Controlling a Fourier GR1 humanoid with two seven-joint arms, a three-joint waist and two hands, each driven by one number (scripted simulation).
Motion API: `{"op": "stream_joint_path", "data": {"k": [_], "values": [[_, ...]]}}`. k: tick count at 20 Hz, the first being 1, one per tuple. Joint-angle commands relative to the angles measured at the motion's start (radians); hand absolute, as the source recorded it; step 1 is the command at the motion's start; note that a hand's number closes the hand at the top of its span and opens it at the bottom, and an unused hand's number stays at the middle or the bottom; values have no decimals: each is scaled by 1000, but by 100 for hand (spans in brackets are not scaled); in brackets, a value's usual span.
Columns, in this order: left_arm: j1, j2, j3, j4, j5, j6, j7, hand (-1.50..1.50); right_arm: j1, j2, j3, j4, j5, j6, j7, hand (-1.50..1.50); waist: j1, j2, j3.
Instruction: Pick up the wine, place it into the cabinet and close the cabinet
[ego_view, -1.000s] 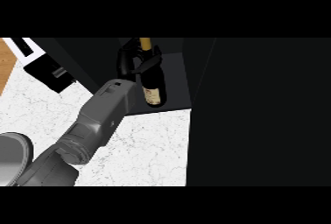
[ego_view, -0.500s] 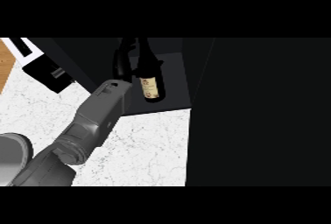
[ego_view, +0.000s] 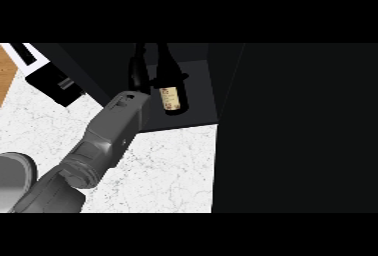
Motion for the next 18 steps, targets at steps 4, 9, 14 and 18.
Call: {"op": "stream_joint_path", "data": {"k": [4,9,14,18], "values": [[33,-17,13,-14,1,-29,-91,-150,-20,-3,-13,19,18,-4,-11,-150,17,-2,-2],[5,-15,27,-16,6,-73,-74,-150,-1,13,2,9,34,-6,-14,-150,19,-8,-1],[-23,-57,46,-39,12,-60,-100,-150,28,23,16,-1,26,8,-17,-150,35,-19,0],[51,-59,68,-92,27,-94,-182,-150,27,33,21,12,15,13,-28,-150,36,-20,0]]}}
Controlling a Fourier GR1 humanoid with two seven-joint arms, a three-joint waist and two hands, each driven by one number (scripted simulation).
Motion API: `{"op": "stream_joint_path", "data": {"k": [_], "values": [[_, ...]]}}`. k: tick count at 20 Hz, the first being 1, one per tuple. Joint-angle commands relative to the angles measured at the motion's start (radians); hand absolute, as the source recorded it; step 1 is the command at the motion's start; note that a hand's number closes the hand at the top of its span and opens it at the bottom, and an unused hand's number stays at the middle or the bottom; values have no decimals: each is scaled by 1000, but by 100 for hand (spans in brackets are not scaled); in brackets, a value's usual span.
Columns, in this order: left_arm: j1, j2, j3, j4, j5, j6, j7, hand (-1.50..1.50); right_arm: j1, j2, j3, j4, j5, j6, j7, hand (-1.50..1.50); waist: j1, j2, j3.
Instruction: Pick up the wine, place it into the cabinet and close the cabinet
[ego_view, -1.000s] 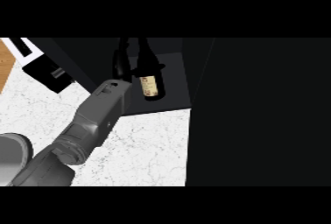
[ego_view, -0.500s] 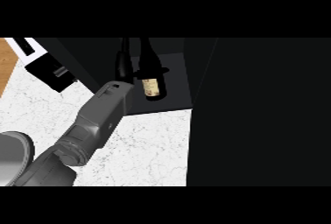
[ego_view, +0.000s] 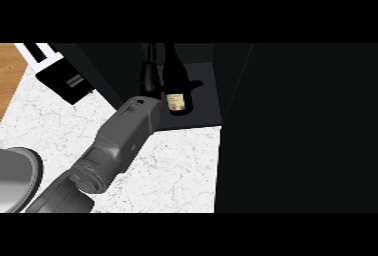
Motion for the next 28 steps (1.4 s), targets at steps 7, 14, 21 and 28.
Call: {"op": "stream_joint_path", "data": {"k": [7,14,21,28], "values": [[86,-11,-18,-221,29,-10,-56,-150,-23,7,30,-32,27,-44,44,-150,15,-18,1],[258,-11,-168,-513,78,116,-7,-150,22,20,16,-33,58,-51,37,-150,69,-34,2],[475,-9,-248,-749,54,172,-41,-150,138,40,-8,-91,57,-14,-5,-150,86,-37,2],[677,22,-367,-1071,-3,198,14,-150,97,-7,-37,-113,25,-49,45,-150,89,-37,2]]}}
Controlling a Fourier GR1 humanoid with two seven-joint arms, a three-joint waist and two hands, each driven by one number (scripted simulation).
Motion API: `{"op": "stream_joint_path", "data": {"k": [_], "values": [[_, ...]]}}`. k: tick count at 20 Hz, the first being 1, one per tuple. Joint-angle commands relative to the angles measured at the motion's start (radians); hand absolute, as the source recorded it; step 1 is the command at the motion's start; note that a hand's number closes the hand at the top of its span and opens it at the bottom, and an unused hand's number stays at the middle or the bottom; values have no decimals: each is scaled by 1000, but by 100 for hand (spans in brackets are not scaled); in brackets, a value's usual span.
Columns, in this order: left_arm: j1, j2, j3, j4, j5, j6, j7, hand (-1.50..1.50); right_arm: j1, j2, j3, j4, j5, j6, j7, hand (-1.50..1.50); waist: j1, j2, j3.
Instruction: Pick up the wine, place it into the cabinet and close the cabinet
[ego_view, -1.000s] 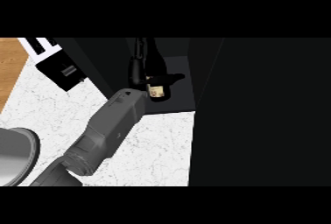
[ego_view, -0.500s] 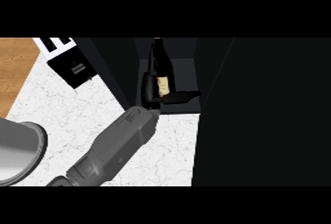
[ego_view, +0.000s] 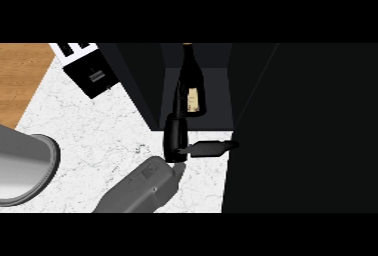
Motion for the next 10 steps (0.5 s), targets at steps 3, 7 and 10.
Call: {"op": "stream_joint_path", "data": {"k": [3,7,10], "values": [[204,104,-82,-334,-73,42,47,-150,42,30,3,-89,39,-38,14,-150,6,0,0],[350,172,-150,-523,-125,77,78,-150,39,4,-30,-72,0,-11,-2,-150,6,0,0],[436,205,-162,-571,-176,78,66,150,5,-32,-53,-81,-32,-49,63,-150,2,2,0]]}}
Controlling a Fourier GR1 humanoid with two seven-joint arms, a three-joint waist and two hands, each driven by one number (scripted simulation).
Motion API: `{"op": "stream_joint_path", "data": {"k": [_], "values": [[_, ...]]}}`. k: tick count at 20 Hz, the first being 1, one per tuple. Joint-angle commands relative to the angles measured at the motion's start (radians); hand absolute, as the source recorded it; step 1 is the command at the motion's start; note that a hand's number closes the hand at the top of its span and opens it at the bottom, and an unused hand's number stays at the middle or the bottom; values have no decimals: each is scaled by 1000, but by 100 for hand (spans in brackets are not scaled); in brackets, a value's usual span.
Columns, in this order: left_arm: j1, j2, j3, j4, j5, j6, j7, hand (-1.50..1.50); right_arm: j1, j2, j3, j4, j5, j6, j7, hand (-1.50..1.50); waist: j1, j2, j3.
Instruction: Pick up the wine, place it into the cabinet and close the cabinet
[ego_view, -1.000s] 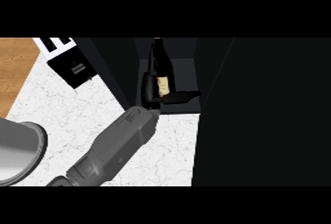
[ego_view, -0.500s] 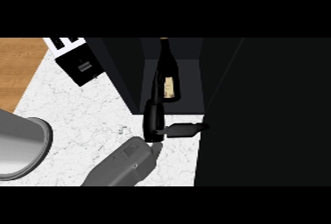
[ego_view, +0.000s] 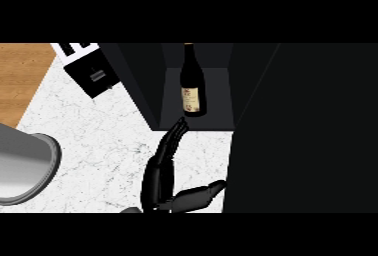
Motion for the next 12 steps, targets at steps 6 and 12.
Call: {"op": "stream_joint_path", "data": {"k": [6,12], "values": [[264,222,-46,-301,-68,-2,41,150,90,-60,-16,-51,-27,109,22,-150,0,1,0],[308,385,22,-370,-47,-98,44,150,130,-182,-31,2,-62,356,-70,150,-4,1,1]]}}
